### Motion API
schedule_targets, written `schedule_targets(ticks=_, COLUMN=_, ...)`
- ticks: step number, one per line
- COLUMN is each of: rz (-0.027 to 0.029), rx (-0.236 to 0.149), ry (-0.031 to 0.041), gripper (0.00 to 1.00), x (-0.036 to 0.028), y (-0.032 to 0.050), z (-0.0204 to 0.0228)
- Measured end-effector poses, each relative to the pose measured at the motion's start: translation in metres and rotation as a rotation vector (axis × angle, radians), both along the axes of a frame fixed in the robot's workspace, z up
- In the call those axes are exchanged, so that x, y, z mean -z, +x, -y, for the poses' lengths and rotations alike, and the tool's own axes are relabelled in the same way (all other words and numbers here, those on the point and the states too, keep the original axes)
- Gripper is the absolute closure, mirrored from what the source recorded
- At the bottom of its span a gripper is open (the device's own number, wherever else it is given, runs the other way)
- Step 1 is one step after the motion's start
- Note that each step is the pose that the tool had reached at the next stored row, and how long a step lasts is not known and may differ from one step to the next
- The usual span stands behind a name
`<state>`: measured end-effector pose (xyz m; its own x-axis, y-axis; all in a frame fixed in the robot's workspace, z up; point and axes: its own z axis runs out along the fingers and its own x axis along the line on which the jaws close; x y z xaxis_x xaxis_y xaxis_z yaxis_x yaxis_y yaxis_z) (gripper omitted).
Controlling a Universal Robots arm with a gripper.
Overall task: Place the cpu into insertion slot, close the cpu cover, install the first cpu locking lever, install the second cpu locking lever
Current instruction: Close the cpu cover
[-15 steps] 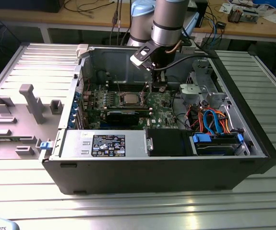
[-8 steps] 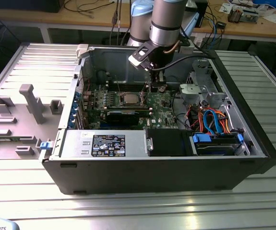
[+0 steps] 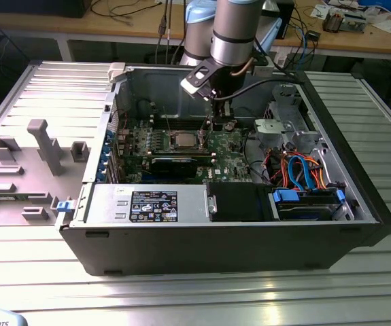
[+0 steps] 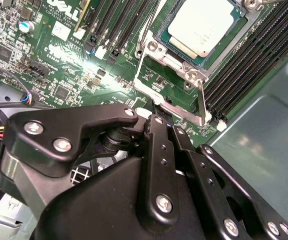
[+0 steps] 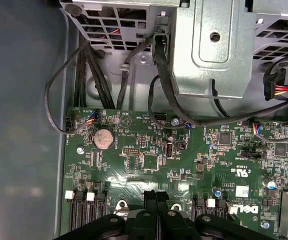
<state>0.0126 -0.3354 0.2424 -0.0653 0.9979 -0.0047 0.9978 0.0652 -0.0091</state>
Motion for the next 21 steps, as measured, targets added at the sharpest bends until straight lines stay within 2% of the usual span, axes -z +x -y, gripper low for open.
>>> schedule_targets(ticks=5, rz=0.0001, rx=0.0, ry=0.0001, gripper=0.89, x=0.0002, y=-0.0012, z=0.0)
schedule_targets(ticks=10, rz=0.0, rx=0.0, ry=0.0, gripper=0.89, x=0.0005, y=-0.0069, z=0.0)
schedule_targets(ticks=21, rz=-0.005, rx=0.0, ry=0.0001, gripper=0.89, x=0.0021, y=-0.0104, z=0.0)
